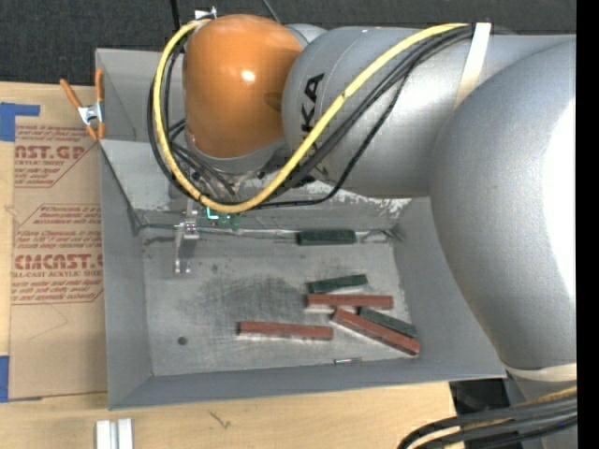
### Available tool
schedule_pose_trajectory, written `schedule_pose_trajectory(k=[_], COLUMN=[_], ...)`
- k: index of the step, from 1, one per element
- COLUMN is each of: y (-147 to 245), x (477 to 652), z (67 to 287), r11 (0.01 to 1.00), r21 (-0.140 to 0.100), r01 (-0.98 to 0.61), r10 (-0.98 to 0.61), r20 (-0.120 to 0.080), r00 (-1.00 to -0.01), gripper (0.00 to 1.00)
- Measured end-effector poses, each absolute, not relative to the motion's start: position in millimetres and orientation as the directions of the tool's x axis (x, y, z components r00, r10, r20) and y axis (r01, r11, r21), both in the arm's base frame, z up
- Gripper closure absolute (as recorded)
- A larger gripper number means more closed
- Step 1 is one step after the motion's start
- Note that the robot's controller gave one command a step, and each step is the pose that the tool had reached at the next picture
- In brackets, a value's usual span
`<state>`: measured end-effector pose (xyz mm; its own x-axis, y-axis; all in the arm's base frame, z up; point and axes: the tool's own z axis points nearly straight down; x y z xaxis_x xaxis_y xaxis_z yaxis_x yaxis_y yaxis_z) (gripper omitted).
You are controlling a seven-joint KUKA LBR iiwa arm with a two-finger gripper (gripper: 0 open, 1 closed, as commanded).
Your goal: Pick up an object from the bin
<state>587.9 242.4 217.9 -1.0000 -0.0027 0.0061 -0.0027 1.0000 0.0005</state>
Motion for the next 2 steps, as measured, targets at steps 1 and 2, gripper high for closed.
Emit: schedule_pose_trajectory(k=[1,2], y=[241,173], x=[590.1,568.8], z=[223,128], r11=[1.000,0.993], r21=[0.002,0.001], r01=[0.000,-0.119], r10=[0.000,-0.119], r20=[-0.002,-0.004], r00=[-1.000,-0.993], gripper=[0.00,0.00])
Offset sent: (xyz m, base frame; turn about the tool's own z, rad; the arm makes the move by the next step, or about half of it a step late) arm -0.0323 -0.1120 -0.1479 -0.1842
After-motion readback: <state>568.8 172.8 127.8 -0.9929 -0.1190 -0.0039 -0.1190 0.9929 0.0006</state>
